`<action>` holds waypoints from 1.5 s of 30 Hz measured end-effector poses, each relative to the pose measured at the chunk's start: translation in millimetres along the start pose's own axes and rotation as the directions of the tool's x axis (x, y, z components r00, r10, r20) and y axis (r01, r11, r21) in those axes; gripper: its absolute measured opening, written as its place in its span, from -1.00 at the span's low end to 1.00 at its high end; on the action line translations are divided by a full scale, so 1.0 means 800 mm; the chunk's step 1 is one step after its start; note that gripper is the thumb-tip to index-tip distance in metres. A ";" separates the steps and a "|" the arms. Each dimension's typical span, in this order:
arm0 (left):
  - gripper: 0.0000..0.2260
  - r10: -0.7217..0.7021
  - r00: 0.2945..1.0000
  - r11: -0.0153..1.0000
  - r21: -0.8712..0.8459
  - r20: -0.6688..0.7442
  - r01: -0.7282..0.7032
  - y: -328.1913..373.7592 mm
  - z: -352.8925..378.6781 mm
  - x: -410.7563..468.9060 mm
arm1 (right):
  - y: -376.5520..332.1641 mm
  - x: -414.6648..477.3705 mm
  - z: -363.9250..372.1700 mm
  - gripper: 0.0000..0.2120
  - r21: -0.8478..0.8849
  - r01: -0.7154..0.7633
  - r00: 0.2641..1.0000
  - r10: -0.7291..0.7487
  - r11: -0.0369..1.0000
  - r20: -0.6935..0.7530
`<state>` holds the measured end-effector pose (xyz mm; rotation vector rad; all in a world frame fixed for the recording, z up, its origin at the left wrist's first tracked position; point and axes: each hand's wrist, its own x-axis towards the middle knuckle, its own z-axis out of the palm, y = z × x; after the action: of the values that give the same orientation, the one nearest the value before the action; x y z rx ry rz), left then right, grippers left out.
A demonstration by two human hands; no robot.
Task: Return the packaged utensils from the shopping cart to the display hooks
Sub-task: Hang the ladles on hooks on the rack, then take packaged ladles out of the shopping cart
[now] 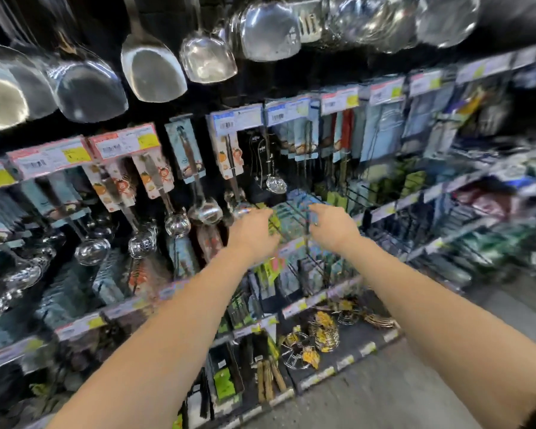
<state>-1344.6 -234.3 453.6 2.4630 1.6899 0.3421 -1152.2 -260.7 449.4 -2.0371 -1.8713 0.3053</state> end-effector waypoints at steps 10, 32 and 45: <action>-0.52 0.348 0.935 0.937 0.008 0.066 -0.349 0.243 0.060 -0.012 | 0.202 -0.170 -0.092 -0.47 -0.079 -0.303 0.950 0.294 0.950 -0.111; -0.54 0.683 0.675 0.688 0.065 0.279 -0.723 0.777 0.260 0.073 | 0.700 -0.289 -0.254 -0.59 -0.058 -0.681 0.725 0.661 0.730 -0.193; -0.56 0.671 0.651 0.694 0.010 0.355 -0.720 0.896 0.383 0.339 | 0.897 -0.104 -0.276 -0.45 -0.001 -0.734 0.671 0.725 0.679 -0.156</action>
<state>-524.9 -235.4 357.9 2.9855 0.5834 -0.1452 -418.0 -411.7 357.3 -2.6957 -0.8865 0.2810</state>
